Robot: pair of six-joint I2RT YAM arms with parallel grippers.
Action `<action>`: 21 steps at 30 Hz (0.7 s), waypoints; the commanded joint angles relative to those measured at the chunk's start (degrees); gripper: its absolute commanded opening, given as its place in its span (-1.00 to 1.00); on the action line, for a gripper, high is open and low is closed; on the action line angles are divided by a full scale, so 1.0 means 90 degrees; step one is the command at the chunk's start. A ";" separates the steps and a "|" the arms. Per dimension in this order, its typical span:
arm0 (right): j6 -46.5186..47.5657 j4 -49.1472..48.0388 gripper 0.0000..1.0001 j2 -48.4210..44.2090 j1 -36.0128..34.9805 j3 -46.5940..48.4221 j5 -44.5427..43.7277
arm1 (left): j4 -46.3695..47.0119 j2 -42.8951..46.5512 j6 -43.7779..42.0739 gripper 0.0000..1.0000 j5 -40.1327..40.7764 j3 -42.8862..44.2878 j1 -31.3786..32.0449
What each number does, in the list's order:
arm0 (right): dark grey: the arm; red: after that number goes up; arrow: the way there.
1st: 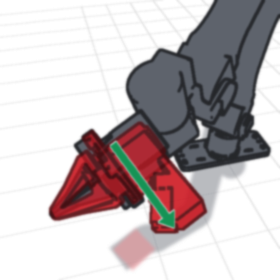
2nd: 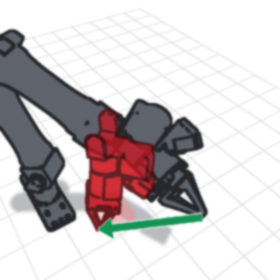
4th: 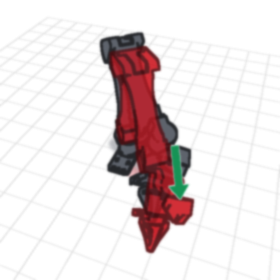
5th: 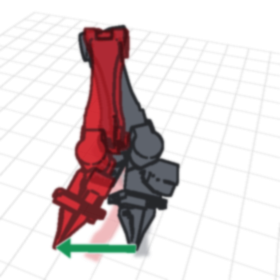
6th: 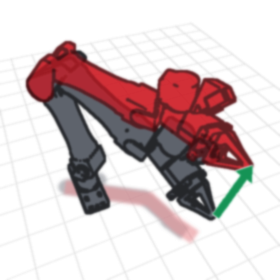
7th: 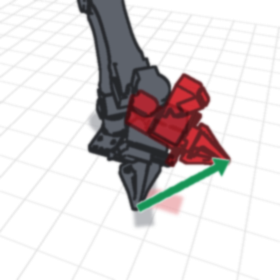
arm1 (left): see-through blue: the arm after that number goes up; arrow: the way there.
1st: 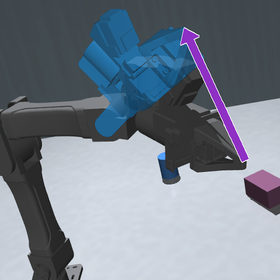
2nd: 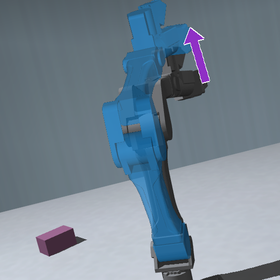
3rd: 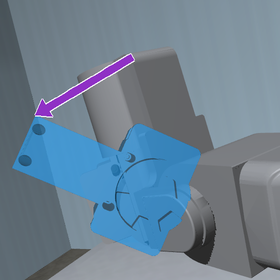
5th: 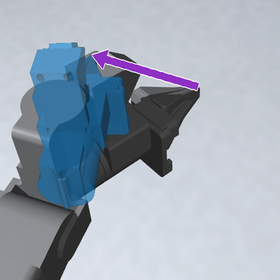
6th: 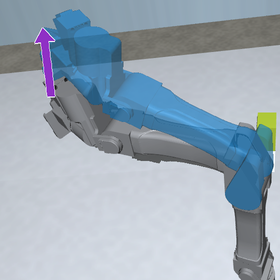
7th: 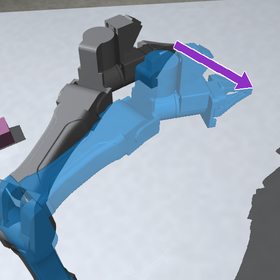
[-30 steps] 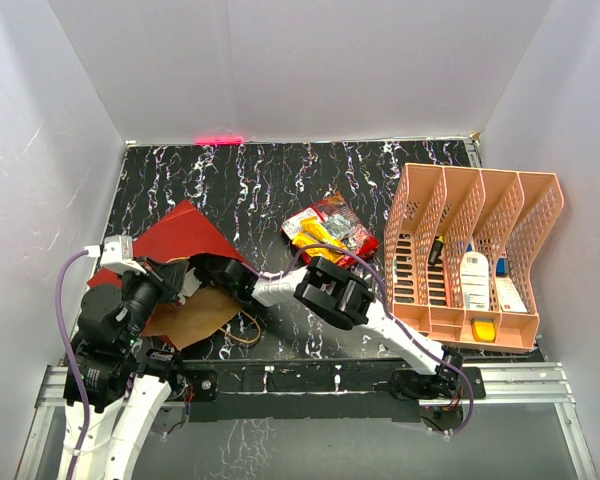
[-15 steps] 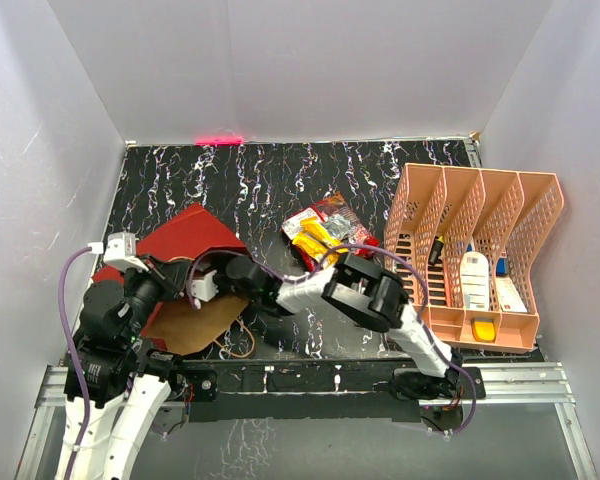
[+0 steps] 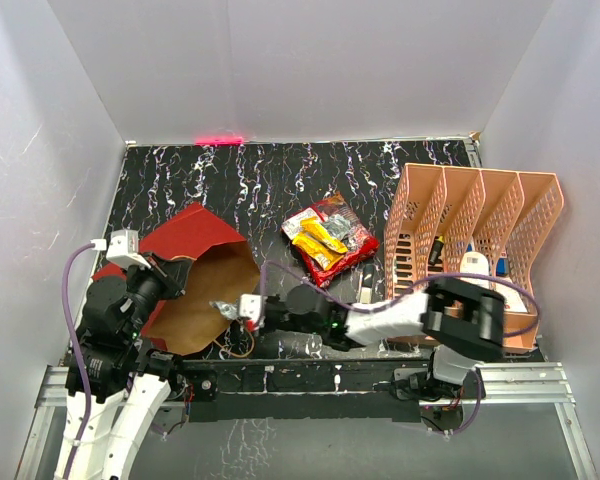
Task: Take the snacks out of the paper bag
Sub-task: Take out the snack from the paper bag, then place the snack at the center of the board.
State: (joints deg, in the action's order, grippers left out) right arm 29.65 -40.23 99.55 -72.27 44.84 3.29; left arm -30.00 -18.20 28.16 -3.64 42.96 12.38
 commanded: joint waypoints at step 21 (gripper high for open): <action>-0.3872 0.4411 -0.85 -0.4475 0.2063 -0.0281 -0.3829 | 0.0159 -0.0137 -0.0014 -1.00 -0.0025 0.0014 -0.0023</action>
State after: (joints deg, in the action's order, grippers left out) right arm -2.28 -11.79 57.63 -62.02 31.94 -24.29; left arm -29.95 -18.90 28.16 -3.70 42.96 12.38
